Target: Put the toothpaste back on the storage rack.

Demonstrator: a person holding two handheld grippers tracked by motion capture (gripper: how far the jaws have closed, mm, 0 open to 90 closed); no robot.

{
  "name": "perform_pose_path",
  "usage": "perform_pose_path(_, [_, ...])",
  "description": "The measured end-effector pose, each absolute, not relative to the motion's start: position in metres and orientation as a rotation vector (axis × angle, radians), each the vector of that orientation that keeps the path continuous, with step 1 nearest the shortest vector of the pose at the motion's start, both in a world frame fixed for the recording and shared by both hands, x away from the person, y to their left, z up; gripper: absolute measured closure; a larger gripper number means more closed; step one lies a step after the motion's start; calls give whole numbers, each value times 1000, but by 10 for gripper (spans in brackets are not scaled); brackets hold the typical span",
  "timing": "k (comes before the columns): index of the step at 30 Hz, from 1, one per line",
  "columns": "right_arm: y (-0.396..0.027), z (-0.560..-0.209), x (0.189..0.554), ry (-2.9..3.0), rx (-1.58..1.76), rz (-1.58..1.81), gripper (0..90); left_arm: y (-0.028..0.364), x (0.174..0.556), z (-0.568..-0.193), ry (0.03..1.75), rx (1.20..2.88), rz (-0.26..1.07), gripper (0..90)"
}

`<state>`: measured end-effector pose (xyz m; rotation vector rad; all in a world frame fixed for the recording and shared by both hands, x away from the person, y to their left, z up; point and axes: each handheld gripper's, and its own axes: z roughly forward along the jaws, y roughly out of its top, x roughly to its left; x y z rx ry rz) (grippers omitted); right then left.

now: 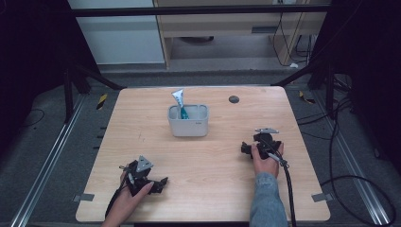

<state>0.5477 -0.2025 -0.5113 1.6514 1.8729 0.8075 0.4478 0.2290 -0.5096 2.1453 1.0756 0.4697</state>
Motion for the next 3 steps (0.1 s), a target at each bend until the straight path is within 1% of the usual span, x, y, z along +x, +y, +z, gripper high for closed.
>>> perform_pose_path(3, [-203, -511, 548, 1873, 1651, 808, 3, 229, 448, -510, 1075, 2146, 469, 0])
